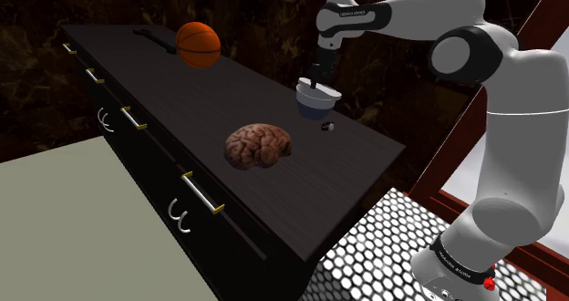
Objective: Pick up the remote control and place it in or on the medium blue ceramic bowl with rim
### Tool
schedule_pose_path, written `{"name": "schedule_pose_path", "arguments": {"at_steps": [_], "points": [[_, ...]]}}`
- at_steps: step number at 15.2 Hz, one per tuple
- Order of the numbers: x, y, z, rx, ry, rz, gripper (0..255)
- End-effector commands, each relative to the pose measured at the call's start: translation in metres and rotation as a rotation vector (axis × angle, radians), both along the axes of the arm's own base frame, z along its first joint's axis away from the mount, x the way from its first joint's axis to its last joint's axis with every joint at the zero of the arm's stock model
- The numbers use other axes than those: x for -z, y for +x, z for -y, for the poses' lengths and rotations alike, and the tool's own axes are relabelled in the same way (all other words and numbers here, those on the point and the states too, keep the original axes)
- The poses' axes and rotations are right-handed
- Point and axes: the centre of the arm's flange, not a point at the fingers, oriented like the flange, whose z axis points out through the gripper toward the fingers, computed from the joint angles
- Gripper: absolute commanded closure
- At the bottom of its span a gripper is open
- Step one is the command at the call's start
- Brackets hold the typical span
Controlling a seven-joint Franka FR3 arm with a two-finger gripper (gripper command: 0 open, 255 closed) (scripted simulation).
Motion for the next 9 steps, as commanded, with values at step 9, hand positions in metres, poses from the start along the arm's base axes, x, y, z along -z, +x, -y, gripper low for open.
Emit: {"name": "schedule_pose_path", "arguments": {"at_steps": [9], "points": [[-0.044,0.002,-0.001,0.0,0.0,0.0,0]]}}
